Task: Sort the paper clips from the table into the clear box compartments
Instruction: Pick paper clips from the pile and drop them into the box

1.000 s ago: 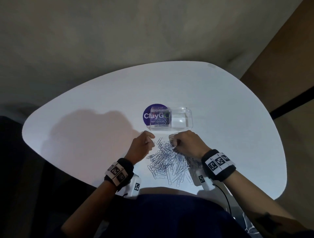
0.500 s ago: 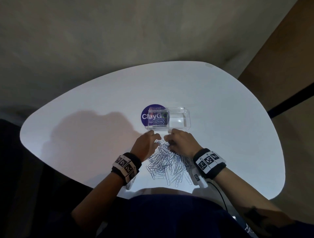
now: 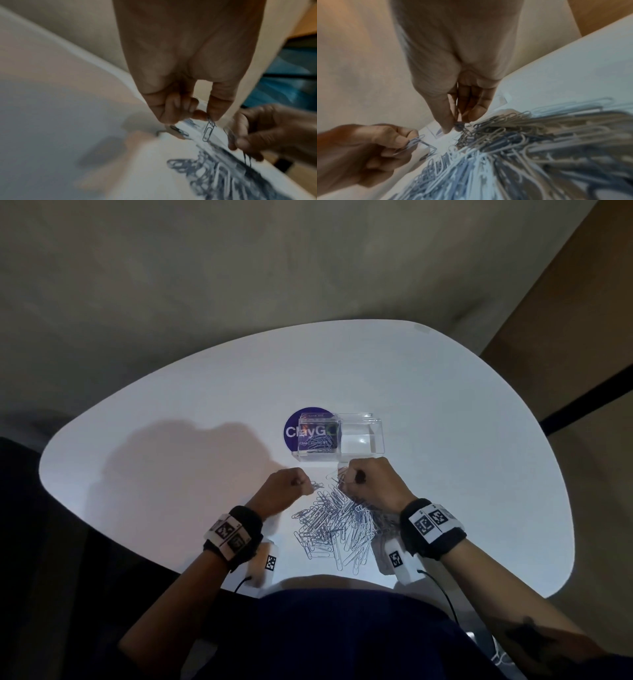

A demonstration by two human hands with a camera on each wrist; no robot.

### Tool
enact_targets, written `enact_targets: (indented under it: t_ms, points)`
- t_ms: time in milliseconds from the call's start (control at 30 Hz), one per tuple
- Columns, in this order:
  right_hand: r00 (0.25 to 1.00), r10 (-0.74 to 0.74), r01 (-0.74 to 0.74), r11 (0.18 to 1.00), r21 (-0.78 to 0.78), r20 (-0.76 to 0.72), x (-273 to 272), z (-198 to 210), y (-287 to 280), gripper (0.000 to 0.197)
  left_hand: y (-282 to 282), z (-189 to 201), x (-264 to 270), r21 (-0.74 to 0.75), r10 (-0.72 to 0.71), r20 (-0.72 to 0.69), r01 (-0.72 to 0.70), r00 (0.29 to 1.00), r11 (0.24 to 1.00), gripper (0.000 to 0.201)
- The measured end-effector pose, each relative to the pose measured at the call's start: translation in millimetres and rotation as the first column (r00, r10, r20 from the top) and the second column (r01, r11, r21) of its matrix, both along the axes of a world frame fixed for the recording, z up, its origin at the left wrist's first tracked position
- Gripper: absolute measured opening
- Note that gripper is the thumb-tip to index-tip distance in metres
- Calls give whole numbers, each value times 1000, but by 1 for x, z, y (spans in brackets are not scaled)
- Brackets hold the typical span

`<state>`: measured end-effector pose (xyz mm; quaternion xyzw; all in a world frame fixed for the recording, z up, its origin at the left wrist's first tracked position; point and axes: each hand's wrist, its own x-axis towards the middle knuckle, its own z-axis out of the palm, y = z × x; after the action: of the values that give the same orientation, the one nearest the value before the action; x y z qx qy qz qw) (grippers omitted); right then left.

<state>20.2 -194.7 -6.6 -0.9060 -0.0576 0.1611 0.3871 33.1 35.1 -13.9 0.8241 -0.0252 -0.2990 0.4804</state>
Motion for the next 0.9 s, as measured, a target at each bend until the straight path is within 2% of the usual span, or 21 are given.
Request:
enact_targets:
  t_ms: [33, 100, 167, 233, 300, 367, 500, 567, 633, 667, 733, 800, 833, 900]
  points:
    - [1000, -26, 26, 999, 23, -4, 0, 0, -1, 12, 3, 2, 0, -99, 49, -108, -60, 993, 993, 21]
    - [998, -63, 65, 993, 98, -22, -1, 0, -5, 11, 8, 3, 1, -204, 77, -211, -121, 975, 972, 17]
    - [995, -78, 88, 983, 161, -64, -2, -1, -8, 21, 9, 5, 1, -249, 87, -227, -144, 970, 958, 6]
    - [983, -103, 137, 965, 222, -154, -3, 1, -7, 18, 8, 7, 1, -277, 108, -234, -173, 966, 945, 2]
    - [943, -152, 254, 905, 343, -297, -3, 7, -3, 14, 7, 7, 1, -294, 131, -249, -204, 960, 934, 12]
    - [907, -170, 330, 857, 396, -386, -4, 14, -2, 19, 6, 5, 1, -291, 158, -262, -234, 952, 928, 22]
    - [896, -115, 317, 842, 437, -428, -2, 11, 2, 26, 2, 4, 2, -295, 200, -277, -281, 940, 913, 15]
    - [913, -100, 275, 867, 415, -396, -1, 4, 4, 47, 0, 9, 1, -286, 214, -330, -314, 919, 905, 20]
    - [938, -73, 214, 891, 401, -339, -1, 1, 7, 56, 0, 12, 1, -269, 210, -341, -309, 916, 912, 30]
    - [952, -49, 169, 907, 387, -301, -2, 0, 8, 54, 2, 12, 0, -248, 202, -314, -286, 928, 926, 37]
    - [989, 21, 21, 961, 277, -147, -2, -4, 10, 31, 4, 9, -3, -137, 140, -139, -159, 980, 978, 44]
    - [984, 176, -174, 981, 89, -14, -3, -5, 12, 4, 9, 6, -6, 120, -48, 91, 37, 995, 992, 36]
    - [971, 239, -239, 971, -7, 14, -4, -5, 14, 12, 12, 7, -7, 243, -159, 155, 118, 975, 963, 27]
    - [943, 334, -328, 930, -164, 9, -6, -3, 20, 26, 18, 8, -10, 364, -314, 185, 232, 931, 902, 16]
